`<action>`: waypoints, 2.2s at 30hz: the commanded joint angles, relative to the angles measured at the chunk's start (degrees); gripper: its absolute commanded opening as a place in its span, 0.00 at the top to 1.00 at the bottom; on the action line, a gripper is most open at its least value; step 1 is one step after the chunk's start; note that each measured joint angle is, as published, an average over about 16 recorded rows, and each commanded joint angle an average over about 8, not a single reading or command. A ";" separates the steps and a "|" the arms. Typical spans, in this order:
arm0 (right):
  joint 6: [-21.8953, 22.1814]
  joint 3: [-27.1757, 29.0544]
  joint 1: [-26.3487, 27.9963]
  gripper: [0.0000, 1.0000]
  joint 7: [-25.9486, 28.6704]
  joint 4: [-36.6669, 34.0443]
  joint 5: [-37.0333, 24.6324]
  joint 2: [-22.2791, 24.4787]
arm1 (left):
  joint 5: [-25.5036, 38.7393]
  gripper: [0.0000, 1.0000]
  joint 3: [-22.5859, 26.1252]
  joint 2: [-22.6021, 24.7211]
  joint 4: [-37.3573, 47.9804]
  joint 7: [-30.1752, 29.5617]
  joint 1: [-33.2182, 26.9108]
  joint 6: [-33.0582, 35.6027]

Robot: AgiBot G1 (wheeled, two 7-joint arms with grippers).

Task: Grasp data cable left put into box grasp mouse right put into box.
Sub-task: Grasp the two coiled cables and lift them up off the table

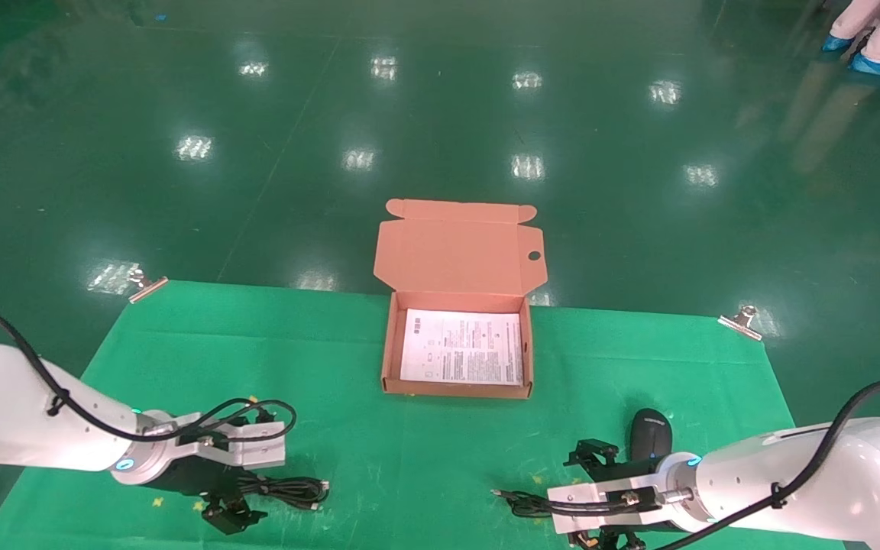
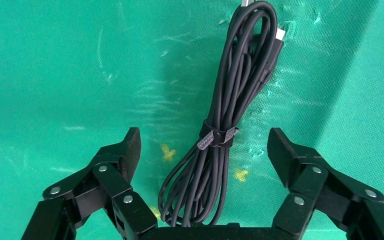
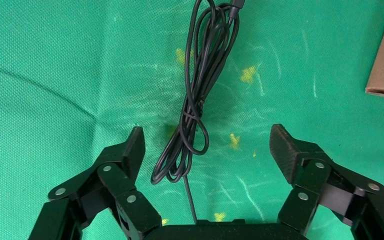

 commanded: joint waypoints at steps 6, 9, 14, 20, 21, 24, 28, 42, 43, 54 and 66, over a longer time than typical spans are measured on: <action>-0.21 0.02 0.05 1.00 0.03 0.24 0.04 0.13 | 0.10 1.00 0.06 -0.02 -0.45 -0.14 0.02 0.15; -0.27 0.03 0.06 1.00 0.04 0.30 0.05 0.16 | 0.13 1.00 0.07 -0.03 -0.57 -0.18 0.02 0.19; -0.32 0.04 0.07 1.00 0.06 0.37 0.07 0.19 | 0.17 1.00 0.09 -0.04 -0.70 -0.21 0.04 0.25; -0.36 0.04 0.09 1.00 0.08 0.42 0.10 0.21 | 0.19 1.00 0.11 -0.05 -0.79 -0.23 0.06 0.31; -0.36 0.04 0.09 1.00 0.08 0.43 0.10 0.21 | 0.20 1.00 0.11 -0.05 -0.80 -0.23 0.06 0.32; -0.37 0.04 0.10 1.00 0.09 0.43 0.11 0.22 | 0.20 1.00 0.12 -0.05 -0.82 -0.24 0.07 0.33; -0.39 0.04 0.11 1.00 0.10 0.45 0.12 0.23 | 0.22 1.00 0.13 -0.05 -0.85 -0.25 0.08 0.34; -0.42 0.04 0.14 1.00 0.10 0.49 0.12 0.26 | 0.22 1.00 0.11 -0.10 -0.93 -0.26 0.06 0.39; -0.43 0.04 0.14 1.00 0.10 0.49 0.12 0.26 | 0.18 1.00 0.08 -0.16 -0.97 -0.25 0.02 0.42; -1.08 2.70 2.86 1.00 3.34 4.64 0.98 4.68 | -0.80 1.00 -1.50 -6.42 -11.17 -0.91 -1.26 2.63; 3.71 9.93 12.32 1.00 7.50 10.50 1.15 9.76 | 0.85 1.00 -4.84 -12.26 -28.62 -6.01 -4.17 0.13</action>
